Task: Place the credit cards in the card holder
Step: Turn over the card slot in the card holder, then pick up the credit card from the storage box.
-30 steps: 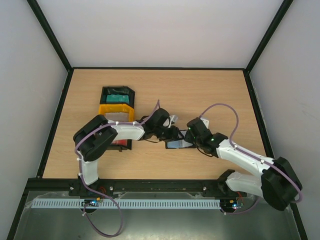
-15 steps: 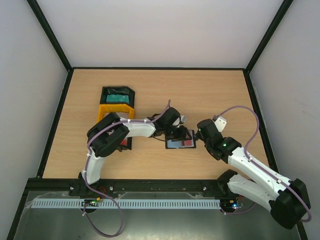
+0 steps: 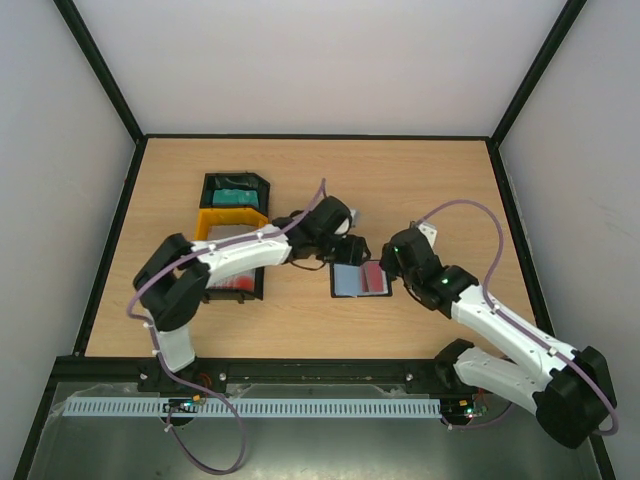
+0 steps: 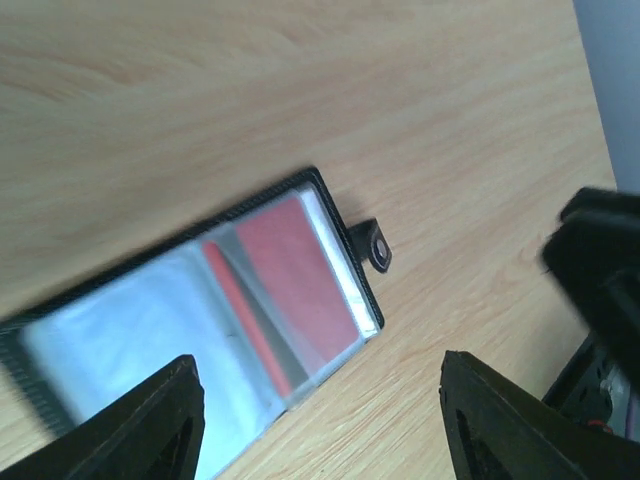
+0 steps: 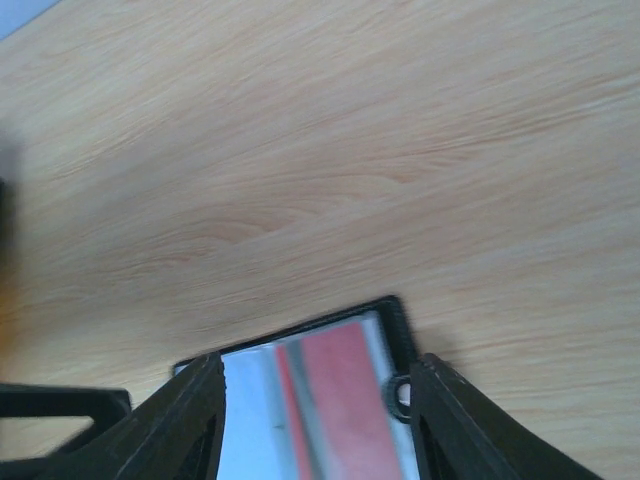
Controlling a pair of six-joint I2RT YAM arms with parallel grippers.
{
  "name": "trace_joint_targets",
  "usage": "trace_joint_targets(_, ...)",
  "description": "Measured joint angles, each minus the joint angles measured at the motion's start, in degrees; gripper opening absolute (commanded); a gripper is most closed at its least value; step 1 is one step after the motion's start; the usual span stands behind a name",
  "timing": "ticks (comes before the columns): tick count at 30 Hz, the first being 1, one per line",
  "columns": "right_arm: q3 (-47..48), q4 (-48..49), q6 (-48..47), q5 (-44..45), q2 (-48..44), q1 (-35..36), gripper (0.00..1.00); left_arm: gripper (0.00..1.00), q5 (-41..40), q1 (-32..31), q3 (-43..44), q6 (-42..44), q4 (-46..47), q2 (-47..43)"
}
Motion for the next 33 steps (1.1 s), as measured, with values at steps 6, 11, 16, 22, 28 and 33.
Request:
trace_joint_targets(6,2.4,6.7,-4.2,-8.6,6.0,0.0,0.5,0.54,-5.5,4.6,-2.7,2.6,-5.0,-8.3)
trace_joint_targets(11,3.8,10.2,-4.9,-14.0,12.1,0.0,0.5,0.51,-5.3,6.4,-8.9,2.4,-6.7,-8.9)
trace_joint_targets(16,4.4,12.7,-5.1,-17.5,15.5,0.4,0.5,0.51,-6.2,5.5,-17.0,0.7,-10.3,-10.0)
trace_joint_targets(22,5.8,14.4,-5.0,-19.6,20.5,2.8,0.5,0.51,-9.8,6.3,-22.1,-2.8,-13.1,-17.9)
trace_joint_targets(28,6.1,15.7,-4.8,-21.2,23.5,4.8,0.5,0.51,-14.4,7.8,-22.5,-5.2,-15.8,-23.7)
trace_joint_targets(33,6.3,16.5,-4.5,-21.8,24.3,5.3,0.5,0.51,-18.6,9.5,-22.9,-8.0,-19.6,-26.0)
